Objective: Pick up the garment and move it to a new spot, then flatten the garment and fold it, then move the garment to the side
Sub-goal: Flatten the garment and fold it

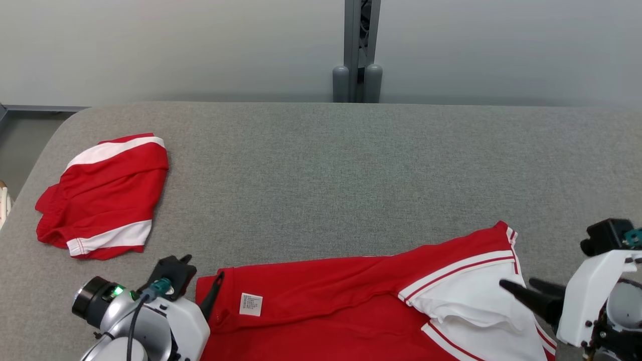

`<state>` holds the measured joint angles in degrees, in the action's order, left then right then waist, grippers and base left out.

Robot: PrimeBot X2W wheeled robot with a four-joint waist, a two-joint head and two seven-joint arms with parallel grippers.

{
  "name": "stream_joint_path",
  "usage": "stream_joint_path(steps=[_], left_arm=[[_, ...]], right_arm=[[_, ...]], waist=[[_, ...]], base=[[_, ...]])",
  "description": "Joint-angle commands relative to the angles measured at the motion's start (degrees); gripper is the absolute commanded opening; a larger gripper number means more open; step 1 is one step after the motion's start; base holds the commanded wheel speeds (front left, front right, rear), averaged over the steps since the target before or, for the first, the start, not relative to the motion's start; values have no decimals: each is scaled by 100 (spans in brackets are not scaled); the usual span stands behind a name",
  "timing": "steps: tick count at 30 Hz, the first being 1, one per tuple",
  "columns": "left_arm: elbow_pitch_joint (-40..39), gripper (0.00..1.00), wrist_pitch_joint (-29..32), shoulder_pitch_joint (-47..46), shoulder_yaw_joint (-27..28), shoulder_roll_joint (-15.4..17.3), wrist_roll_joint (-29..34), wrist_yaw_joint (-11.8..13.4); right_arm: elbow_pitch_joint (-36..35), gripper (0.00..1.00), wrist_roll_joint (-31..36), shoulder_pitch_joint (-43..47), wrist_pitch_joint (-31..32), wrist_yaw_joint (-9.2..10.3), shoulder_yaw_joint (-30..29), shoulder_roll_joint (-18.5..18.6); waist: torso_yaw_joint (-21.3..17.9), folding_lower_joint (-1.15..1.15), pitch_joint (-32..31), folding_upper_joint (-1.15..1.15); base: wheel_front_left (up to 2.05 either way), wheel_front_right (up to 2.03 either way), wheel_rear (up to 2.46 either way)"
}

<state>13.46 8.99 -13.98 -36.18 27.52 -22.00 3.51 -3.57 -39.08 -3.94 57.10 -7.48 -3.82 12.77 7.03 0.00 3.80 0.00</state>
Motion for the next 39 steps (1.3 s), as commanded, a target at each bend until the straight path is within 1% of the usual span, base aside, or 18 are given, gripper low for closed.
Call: stream_joint_path(steps=[1, 5, 8, 11, 14, 16, 20, 22, 25, 28, 31, 35, 39], left_arm=[[-30, 100, -48, -50, 58, -15, -50, 71], [-146, 100, -444, -72, 413, -154, -137, 499], [-174, 100, -849, -5, 628, -311, -198, 748], [-102, 100, -1321, 120, 839, -485, -308, 936], [-28, 100, -1871, 243, 990, -667, -429, 1015], [31, 100, -2154, 372, 1093, -803, -520, 1008], [68, 100, -2394, 672, 1376, -1048, -614, 936], [-105, 100, -2418, 780, 1620, -1200, -508, 884], [-418, 100, -2411, 1160, 2123, -1494, -257, 773], [-699, 100, -2413, 1443, 2513, -1814, 105, 594], [-790, 100, -2414, 1671, 2790, -2043, 433, 356], [-714, 100, -2415, 1745, 3028, -2224, 712, 64], [-627, 100, -2415, 1644, 3228, -2346, 900, -156]], right_arm=[[-65, 100, 26, -87, -123, -3, -43, 13], [-135, 100, 202, -187, -1176, -3, 58, -15], [-100, 100, 432, -264, -2246, -3, 329, 160], [87, 100, 716, -220, -3463, -3, 633, 297], [371, 100, 1049, -143, -4615, -3, 948, 387], [594, 100, 1197, -85, -5255, -3, 1096, 355], [1054, 100, 1448, 9, -6314, -3, 1161, 179], [1283, 100, 1496, 75, -6657, -3, 1122, 52], [1601, 100, 1554, 125, -6905, -3, 1100, -82], [1843, 100, 1569, 144, -7033, -3, 1126, -148], [1998, 100, 1537, 121, -7093, -3, 1180, -170], [2163, 100, 1496, 37, -7145, -3, 1214, -139], [2406, 100, 1378, 6, -7027, -3, 1165, -161]], waist=[[-2, 0, -4, 0], [-29, 0, -18, 0], [-64, 0, -13, 0], [-106, 0, -24, 0], [-157, 0, -48, 0], [-192, 0, -61, 0], [-243, 0, -106, 0], [-256, 0, -127, 0], [-275, 0, -151, 0], [-293, 0, -178, 0], [-296, 0, -193, 0], [-289, 0, -182, 0], [-261, 0, -128, 0]], base=[[0, 0, 0], [0, 0, 0], [0, 0, 0], [0, 0, 0], [0, 0, 0], [0, 0, 0], [0, 0, 0], [0, 0, 0], [0, 0, 0], [0, 0, 0], [0, 0, 0], [0, 0, 0], [0, 0, 0]])
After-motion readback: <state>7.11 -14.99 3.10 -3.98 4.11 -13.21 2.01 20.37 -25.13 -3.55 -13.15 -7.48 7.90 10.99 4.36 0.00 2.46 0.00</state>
